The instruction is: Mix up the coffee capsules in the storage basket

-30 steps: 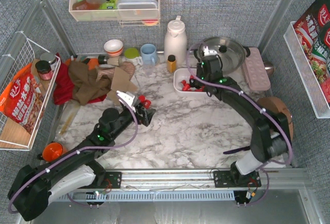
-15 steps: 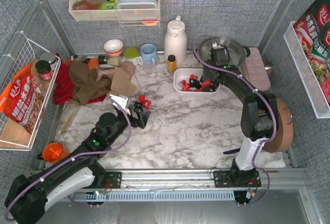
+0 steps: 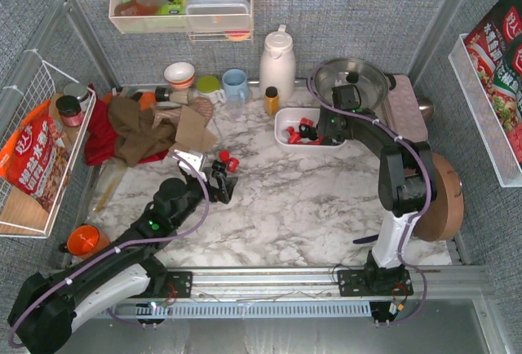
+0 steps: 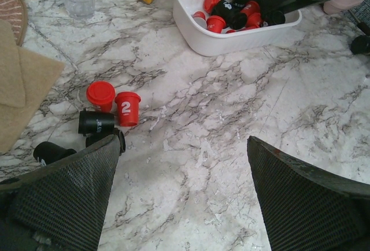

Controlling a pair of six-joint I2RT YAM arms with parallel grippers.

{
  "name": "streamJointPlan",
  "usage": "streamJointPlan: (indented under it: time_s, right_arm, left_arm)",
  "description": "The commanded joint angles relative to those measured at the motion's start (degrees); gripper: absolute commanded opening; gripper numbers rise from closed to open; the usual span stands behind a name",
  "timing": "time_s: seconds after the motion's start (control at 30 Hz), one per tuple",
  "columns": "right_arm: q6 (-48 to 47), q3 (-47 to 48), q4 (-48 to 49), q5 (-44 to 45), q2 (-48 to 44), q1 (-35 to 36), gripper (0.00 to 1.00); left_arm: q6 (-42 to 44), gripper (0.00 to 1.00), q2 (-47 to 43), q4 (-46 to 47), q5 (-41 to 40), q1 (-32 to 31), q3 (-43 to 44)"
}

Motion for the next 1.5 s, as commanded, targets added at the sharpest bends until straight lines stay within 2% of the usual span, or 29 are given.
streamJointPlan:
  time_s: [0.0,0.23,0.37,0.4,0.47,0.6,0.67,0.87,1.03,1.33,1.47]
  right_arm:
    - [0.2,1.71,1.85,-4.96,2.51,0.12,0.7]
    - [-1.08,4.18,1.22,-6.33,3.79,0.49,0.69]
    - [-1.29,3.33,-0.89,-4.32,-0.65,2.21,0.69]
    - [-1.54,2.87,-1.36,-3.65,-1.93,2.79,0.69]
    - [-2.02,1.17,-1.64,-2.29,-5.0,4.18,0.69]
    - [-2.15,-3.71,-0.28,-1.16,-11.32,7.23,0.69]
    - [-2.15,-6.09,0.36,-1.23,-13.88,9.04,0.69]
    - [-2.08,-12.98,2.16,-2.3,-19.82,14.46,0.69]
    - [-1.46,-17.19,3.61,-4.17,-23.4,16.25,0.69]
    - [-1.25,-18.44,4.12,-5.72,-26.02,16.88,0.69]
    - [-1.19,-18.84,4.4,-5.75,-26.57,16.91,0.69]
  left_arm:
    - [-0.03,0.99,-0.06,1.34,-0.75,0.02,0.43]
    - [0.66,0.99,-0.41,0.55,-3.19,0.03,0.48]
    - [-2.79,0.99,1.86,-3.91,-12.98,0.23,2.25]
    - [-4.96,0.99,3.27,-7.14,-17.32,0.47,3.19]
    - [-9.02,0.99,6.05,-12.46,-19.93,2.19,5.3]
    - [-16.5,0.99,13.9,-19.56,-14.34,10.22,8.71]
    - [-17.96,0.94,18.03,-20.08,-11.97,12.74,9.7]
    - [-19.29,0.83,25.56,-19.06,-13.5,13.72,13.49]
    - [-21.04,0.73,30.07,-18.3,-16.57,14.94,16.15]
    - [-23.6,0.68,38.82,-19.24,-13.03,17.29,22.93]
    - [-28.04,0.66,42.5,-25.36,-15.27,17.75,26.61]
